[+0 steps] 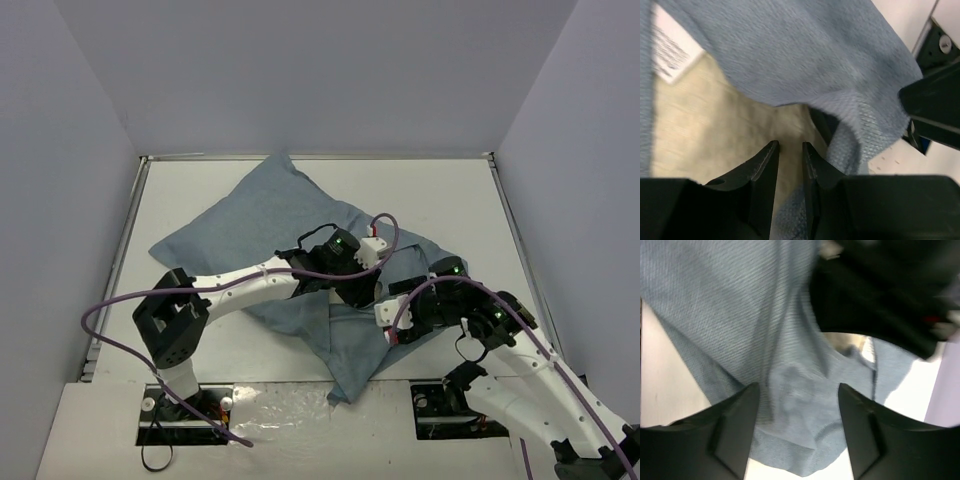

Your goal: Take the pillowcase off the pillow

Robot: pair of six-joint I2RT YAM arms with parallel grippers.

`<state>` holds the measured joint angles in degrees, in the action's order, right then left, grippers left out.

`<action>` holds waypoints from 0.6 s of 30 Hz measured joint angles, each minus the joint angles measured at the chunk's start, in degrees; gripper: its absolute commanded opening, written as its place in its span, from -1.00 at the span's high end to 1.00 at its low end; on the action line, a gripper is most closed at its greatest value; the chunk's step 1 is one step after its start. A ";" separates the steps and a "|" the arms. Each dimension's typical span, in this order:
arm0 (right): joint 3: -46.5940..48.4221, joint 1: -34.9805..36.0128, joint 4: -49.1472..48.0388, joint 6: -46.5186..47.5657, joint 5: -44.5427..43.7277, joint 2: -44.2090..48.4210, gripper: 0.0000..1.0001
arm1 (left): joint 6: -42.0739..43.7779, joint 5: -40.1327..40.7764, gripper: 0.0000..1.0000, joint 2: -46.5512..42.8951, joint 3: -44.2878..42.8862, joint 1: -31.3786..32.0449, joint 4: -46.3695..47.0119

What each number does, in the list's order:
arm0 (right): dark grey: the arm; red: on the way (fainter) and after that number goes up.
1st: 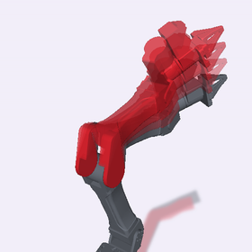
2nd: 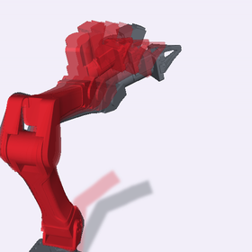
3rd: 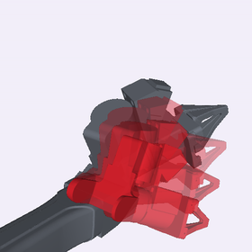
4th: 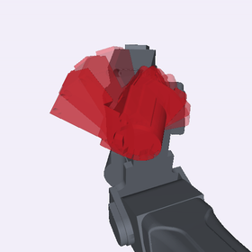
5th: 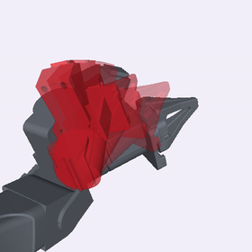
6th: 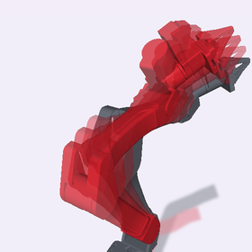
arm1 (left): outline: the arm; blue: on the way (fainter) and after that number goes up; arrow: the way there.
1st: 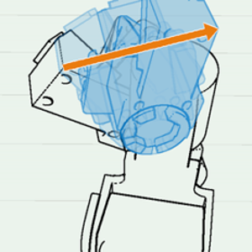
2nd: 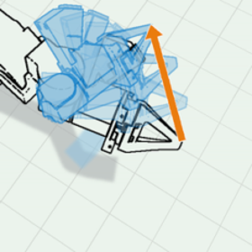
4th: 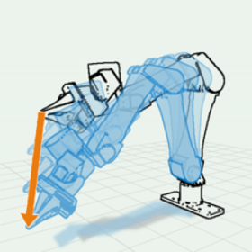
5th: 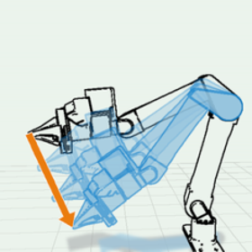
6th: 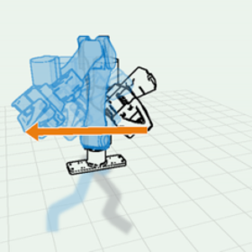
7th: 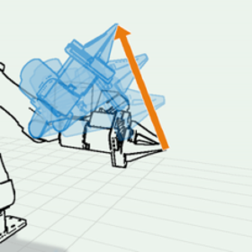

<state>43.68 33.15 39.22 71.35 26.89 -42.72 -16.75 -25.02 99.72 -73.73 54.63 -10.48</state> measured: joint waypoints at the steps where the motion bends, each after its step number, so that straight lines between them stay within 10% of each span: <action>1: 1.14 0.02 0.00 -0.74 0.20 0.17 -0.32 | -0.37 -0.50 0.49 -0.24 0.66 0.42 0.15; 11: 4.22 0.66 -0.81 0.83 4.11 -4.94 -0.50 | -3.74 -1.95 0.43 -1.22 2.71 2.05 2.27; 18: 0.76 0.76 -4.11 -0.02 4.39 -6.91 -0.21 | -6.71 -0.28 0.20 -6.56 6.38 2.69 3.26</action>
<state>44.45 33.91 35.11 71.33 31.29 -49.63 -23.46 -25.30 93.17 -67.35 57.32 -7.22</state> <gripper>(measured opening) 0.680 0.373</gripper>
